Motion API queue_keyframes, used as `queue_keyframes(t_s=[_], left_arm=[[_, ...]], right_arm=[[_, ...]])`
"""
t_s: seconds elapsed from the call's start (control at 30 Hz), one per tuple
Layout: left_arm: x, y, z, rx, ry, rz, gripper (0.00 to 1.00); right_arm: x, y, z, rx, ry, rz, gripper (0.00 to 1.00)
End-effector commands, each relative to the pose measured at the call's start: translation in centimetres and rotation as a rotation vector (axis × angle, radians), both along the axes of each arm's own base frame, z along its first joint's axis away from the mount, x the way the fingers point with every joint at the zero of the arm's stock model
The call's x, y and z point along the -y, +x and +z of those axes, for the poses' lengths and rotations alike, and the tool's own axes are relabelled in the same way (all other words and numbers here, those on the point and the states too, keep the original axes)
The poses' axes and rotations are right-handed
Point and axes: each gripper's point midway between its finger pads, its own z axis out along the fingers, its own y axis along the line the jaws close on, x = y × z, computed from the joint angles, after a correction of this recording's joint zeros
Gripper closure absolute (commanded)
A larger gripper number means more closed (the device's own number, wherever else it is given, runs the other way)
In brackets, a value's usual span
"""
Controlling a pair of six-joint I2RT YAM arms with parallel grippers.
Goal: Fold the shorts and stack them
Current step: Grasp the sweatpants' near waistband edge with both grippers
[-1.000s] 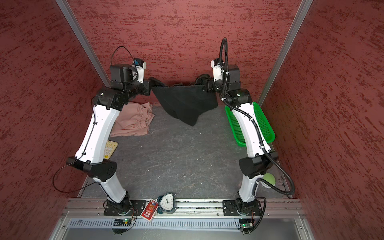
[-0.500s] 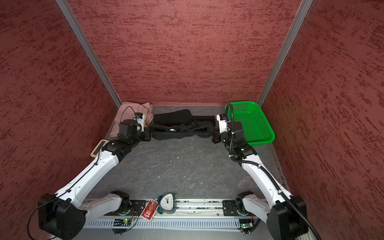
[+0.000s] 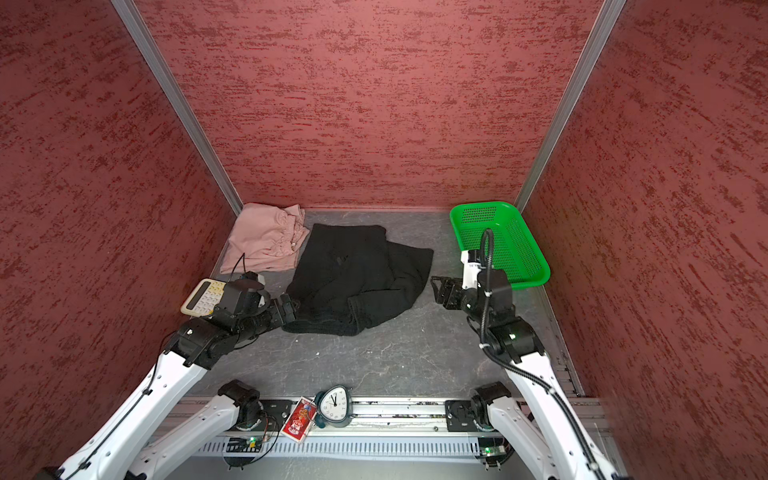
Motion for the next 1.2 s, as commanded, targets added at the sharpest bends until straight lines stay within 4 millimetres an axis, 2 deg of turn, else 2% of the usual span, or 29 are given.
queue_keyframes(t_s=[0.0,0.07,0.13,0.2,0.27,0.33,0.47,0.53,0.57,0.7,0.73,0.77,0.83,1.0,1.1,1.17], left_arm=[[-2.0,0.0,-0.3,-0.056,0.126,0.039,0.01],[-2.2,2.0,0.1,-0.030,0.138,0.050,0.01],[-2.2,4.3,0.3,0.012,0.137,0.062,0.00],[-1.4,5.8,0.1,0.029,0.099,0.023,0.01],[-0.8,5.8,-0.9,-0.006,0.091,-0.007,0.01],[-1.4,4.9,-2.8,-0.083,0.112,0.027,0.01],[-1.5,3.6,-5.4,-0.127,0.075,0.053,0.01],[-1.1,3.3,-5.6,-0.105,0.033,0.056,0.00],[-0.7,3.2,-5.7,-0.090,0.008,0.049,0.06],[0.0,2.7,-6.6,-0.074,-0.010,0.020,0.46],[0.0,2.5,-7.0,-0.087,0.005,0.017,0.47],[-0.1,2.4,-7.3,-0.102,0.028,0.010,0.47],[0.0,2.3,-7.7,-0.120,0.071,-0.008,0.37],[1.2,2.4,-7.9,-0.112,0.204,-0.089,0.28],[1.7,2.5,-8.7,-0.125,0.264,-0.135,0.28],[2.2,2.5,-9.1,-0.130,0.281,-0.174,0.36]], right_arm=[[-4.4,-0.5,-2.9,-0.104,-0.112,0.167,0.26],[-7.2,-0.2,-3.8,-0.099,-0.217,0.240,0.26],[-10.9,0.1,-4.8,-0.093,-0.302,0.332,0.26],[-14.5,0.1,-5.9,-0.088,-0.394,0.414,0.24],[-17.2,0.2,-7.8,-0.095,-0.498,0.463,0.22],[-19.2,0.7,-8.8,-0.089,-0.554,0.481,0.21],[-21.7,0.8,-10.8,-0.123,-0.572,0.506,0.22],[-21.8,0.4,-12.1,-0.147,-0.617,0.498,0.23],[-21.6,0.1,-12.8,-0.167,-0.637,0.492,0.24],[-19.9,-0.7,-14.2,-0.211,-0.643,0.433,0.30],[-19.6,-0.8,-14.3,-0.213,-0.636,0.418,0.32],[-19.4,-0.9,-14.6,-0.216,-0.624,0.407,0.34],[-19.4,-1.0,-15.3,-0.227,-0.601,0.388,0.40],[-18.5,-0.6,-16.0,-0.241,-0.568,0.294,0.68],[-17.7,-0.6,-15.2,-0.235,-0.541,0.251,0.83],[-17.2,-0.5,-14.6,-0.232,-0.506,0.231,0.88]])
